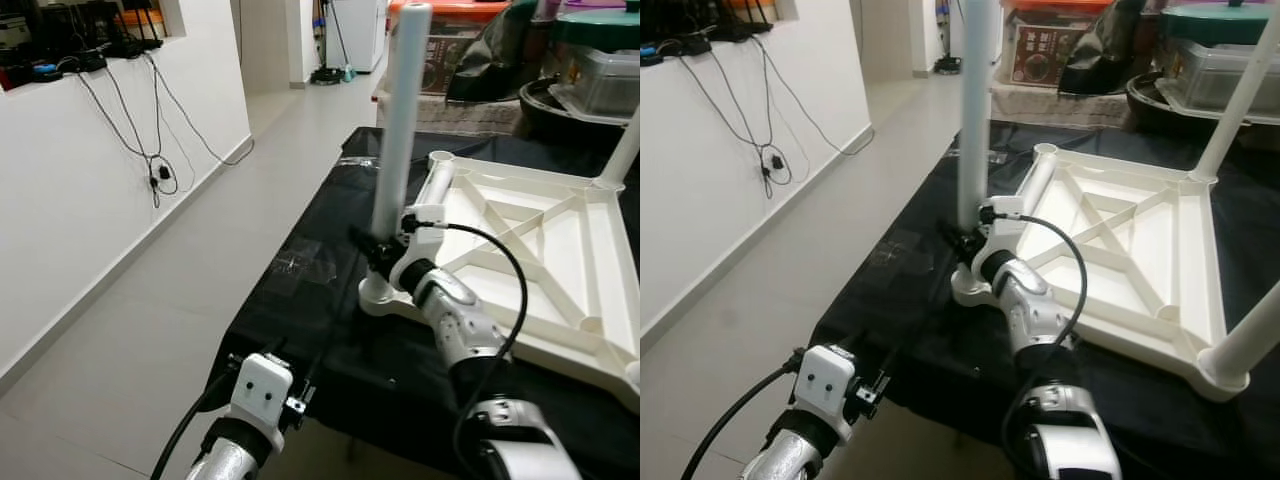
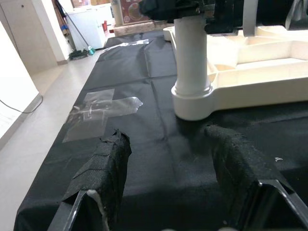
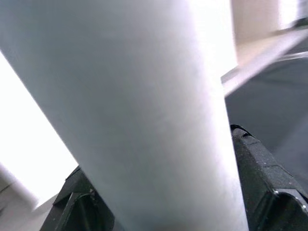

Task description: Building children table

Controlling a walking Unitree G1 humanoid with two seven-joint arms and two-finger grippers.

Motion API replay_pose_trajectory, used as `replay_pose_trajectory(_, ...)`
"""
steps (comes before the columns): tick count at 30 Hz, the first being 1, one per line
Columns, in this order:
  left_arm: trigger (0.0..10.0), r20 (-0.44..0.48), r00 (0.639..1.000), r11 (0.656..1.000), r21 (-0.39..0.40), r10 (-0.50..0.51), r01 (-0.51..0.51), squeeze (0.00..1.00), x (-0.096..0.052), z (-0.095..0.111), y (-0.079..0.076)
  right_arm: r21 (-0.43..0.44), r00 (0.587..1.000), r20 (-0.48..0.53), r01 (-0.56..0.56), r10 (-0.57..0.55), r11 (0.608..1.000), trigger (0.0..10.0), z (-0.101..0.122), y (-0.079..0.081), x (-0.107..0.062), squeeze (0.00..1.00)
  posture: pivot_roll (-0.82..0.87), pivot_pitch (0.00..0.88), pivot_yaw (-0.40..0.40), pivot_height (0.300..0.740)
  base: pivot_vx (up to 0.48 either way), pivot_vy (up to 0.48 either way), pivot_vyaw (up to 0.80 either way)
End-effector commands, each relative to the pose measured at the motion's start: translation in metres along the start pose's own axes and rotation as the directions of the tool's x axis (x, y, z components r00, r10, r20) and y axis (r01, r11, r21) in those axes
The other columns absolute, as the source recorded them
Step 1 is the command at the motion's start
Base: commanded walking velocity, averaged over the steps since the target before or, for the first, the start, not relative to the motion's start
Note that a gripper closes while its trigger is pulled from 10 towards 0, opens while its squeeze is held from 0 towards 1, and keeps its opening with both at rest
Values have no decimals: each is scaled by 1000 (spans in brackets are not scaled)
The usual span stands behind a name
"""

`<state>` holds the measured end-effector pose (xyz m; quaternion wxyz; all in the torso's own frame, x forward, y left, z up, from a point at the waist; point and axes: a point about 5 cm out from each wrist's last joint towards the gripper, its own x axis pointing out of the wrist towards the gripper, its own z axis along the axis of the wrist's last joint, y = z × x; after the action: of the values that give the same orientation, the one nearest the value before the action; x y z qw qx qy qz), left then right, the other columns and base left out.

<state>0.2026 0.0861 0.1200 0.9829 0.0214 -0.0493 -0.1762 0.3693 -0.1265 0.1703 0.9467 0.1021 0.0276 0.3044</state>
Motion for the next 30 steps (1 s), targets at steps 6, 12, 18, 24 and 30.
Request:
replay_pose_trajectory(6,10000,-24,1000,1000,0,1,-1,0,-1,-5,3,21,835,-128,-537,535,843,10000,5,26,2,0,-33,0,29,740,0,0,0)
replay_pose_trajectory(12,10000,-27,1000,1000,0,1,-1,0,-2,-7,2,51,695,-157,-704,702,709,10000,9,31,-5,0,-19,0,18,740,0,0,0)
replay_pose_trajectory(18,10000,-27,1000,1000,-2,2,-2,0,-2,-6,2,2,682,-203,-718,703,696,0,5,35,0,0,-14,0,15,740,0,0,0)
replay_pose_trajectory(24,10000,-26,1000,1000,-2,4,-4,0,-2,-6,2,-77,798,-249,-581,549,810,0,-6,31,10,0,-17,0,17,740,0,0,0)
replay_pose_trajectory(30,10000,-27,1000,1000,-4,5,-5,0,-2,-6,2,-147,933,-224,-317,280,937,0,-13,16,17,0,-25,0,20,740,0,0,0)
